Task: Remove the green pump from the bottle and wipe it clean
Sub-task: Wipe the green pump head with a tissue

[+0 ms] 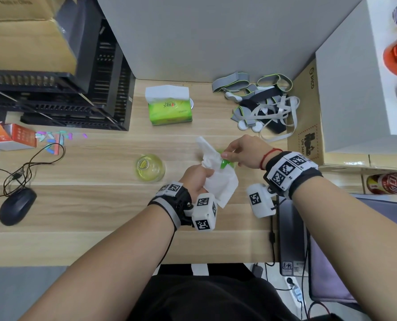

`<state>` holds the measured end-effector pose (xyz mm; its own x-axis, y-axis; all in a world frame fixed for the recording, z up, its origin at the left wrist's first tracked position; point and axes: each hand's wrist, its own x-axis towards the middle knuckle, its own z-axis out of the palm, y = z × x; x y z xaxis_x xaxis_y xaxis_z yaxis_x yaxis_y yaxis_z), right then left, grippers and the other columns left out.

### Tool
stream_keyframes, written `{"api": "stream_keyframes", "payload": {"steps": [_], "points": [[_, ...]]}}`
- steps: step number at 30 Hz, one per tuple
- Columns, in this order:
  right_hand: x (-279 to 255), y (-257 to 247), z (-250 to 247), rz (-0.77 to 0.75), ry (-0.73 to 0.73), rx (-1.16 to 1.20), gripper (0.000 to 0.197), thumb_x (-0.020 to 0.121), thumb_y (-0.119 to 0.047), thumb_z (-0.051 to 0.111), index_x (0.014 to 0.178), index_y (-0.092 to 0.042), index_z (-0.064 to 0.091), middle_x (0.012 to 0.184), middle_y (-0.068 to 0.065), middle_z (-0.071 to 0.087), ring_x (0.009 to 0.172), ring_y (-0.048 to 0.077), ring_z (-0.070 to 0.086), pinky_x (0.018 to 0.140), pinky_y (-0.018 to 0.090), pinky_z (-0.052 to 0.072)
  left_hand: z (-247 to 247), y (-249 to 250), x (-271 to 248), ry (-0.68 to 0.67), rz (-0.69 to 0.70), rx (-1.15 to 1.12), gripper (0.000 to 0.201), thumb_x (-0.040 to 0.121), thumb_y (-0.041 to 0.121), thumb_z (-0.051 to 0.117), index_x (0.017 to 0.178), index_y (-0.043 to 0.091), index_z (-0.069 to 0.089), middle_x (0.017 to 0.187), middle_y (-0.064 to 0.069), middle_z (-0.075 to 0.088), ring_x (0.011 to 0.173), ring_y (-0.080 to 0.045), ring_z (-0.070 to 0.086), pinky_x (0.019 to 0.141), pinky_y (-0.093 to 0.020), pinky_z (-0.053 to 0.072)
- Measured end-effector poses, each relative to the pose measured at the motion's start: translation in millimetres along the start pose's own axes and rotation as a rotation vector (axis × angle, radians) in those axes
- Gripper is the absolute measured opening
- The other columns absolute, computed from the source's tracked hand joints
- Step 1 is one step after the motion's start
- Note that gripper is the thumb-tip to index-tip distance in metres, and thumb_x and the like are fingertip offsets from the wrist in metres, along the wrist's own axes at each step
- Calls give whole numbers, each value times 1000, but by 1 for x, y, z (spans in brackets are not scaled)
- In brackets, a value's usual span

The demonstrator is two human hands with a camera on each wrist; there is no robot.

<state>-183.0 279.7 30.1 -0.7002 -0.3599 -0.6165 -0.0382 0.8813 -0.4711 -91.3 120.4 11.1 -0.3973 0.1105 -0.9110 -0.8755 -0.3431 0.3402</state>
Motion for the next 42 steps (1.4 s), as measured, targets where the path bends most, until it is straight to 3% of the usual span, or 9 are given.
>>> {"api": "stream_keyframes", "payload": {"steps": [5,15,20,29,31,34,37,39,42], "points": [[3,1,1,1,18,-4,30,85,-52,63,94,-26,74,75,-5,64,78,17,63,75,31,52,-1,0,4,2,-14,3,32,94,6,47,125,4,56,119,-21,69,109,-38,65,102,-53,46],[4,2,11,17,111,-30,29,83,-50,67,94,-24,74,82,-4,63,82,18,62,72,30,49,-2,2,3,-7,11,-2,34,94,3,46,126,2,56,121,-20,68,110,-37,65,97,-47,50],[6,3,9,28,103,-15,27,81,-51,68,91,-26,74,79,-7,62,82,18,62,75,32,51,-4,2,1,-26,48,-14,50,73,-6,50,122,-1,57,119,-24,67,104,-41,67,99,-54,48],[4,3,12,24,123,-21,28,82,-50,68,94,-25,74,79,-5,62,80,20,61,75,31,50,-5,3,-13,-62,81,74,37,73,-17,36,85,6,64,80,-12,58,65,-28,58,47,-20,49],[3,2,11,21,122,-27,28,83,-49,67,95,-24,74,80,-4,62,81,20,61,75,31,50,-4,1,-13,-142,84,-3,42,69,-11,41,101,4,64,96,-16,58,81,-33,60,66,-28,54],[2,1,11,20,124,-37,29,84,-49,67,96,-23,74,79,-4,61,79,19,61,75,30,49,-4,0,-12,-260,80,-212,45,77,17,57,120,5,59,116,-20,55,104,-36,55,97,-47,40],[2,0,10,16,121,-38,30,84,-49,66,95,-23,74,73,-7,59,78,18,60,72,29,47,-5,3,-1,-181,6,-343,78,92,68,33,116,1,63,99,-21,72,93,-33,67,88,-42,48],[2,0,10,13,118,-42,30,84,-49,66,95,-22,74,74,-7,59,77,18,61,71,28,46,-5,2,4,-73,4,-275,77,95,67,22,109,4,64,90,-17,75,88,-30,67,75,-38,50],[2,0,9,16,118,-49,28,84,-48,67,95,-23,74,80,-3,63,79,19,62,72,29,48,-1,0,3,14,23,-103,49,95,47,51,114,6,67,98,-14,75,86,-28,70,78,-32,54]]}}
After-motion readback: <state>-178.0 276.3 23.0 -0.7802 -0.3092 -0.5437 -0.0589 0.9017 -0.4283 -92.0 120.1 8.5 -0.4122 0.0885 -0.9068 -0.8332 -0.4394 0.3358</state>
